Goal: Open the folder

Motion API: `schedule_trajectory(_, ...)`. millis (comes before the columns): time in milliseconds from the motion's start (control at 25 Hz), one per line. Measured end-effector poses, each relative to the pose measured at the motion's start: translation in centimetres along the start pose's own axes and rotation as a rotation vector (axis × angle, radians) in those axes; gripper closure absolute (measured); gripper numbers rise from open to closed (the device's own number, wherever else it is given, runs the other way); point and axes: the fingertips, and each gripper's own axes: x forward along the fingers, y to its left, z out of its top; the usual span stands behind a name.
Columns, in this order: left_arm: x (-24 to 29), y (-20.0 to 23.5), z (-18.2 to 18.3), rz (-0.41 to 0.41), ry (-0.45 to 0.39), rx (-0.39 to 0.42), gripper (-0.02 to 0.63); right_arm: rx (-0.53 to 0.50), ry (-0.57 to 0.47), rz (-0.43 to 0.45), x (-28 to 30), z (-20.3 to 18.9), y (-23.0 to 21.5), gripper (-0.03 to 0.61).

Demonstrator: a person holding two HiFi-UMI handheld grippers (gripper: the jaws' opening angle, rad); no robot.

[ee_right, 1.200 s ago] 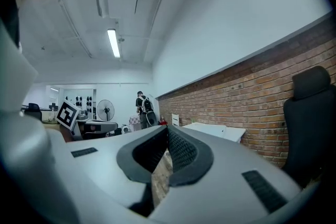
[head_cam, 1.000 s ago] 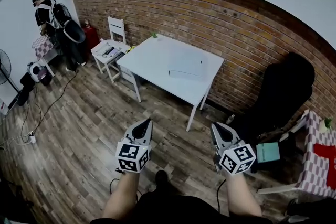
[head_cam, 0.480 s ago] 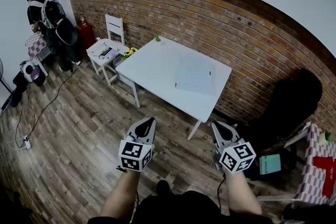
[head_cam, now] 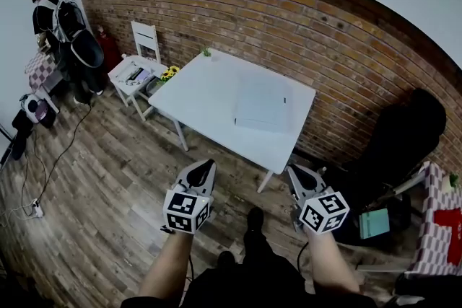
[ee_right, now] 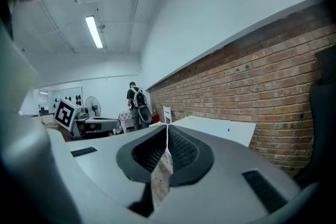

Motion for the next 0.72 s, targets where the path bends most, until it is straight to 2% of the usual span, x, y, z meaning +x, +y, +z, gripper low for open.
schedule_trajectory(200,5.2,0.7,-0.2,-0.005,0.040,0.011,0.592,0.029,-0.002,0.002,3.1,0.3,-4.2,0.557)
schedule_trajectory(400,12.7,1.1,-0.2,-0.014,0.077,0.018,0.592,0.061,0.002,-0.014,6.7,1.0,-10.5,0.557)
schedule_trajectory(720,24.5,0.8,-1.3,-0.019,0.182,0.050,0.589,0.131,0.070,0.011,12.7,0.4,-20.3,0.555)
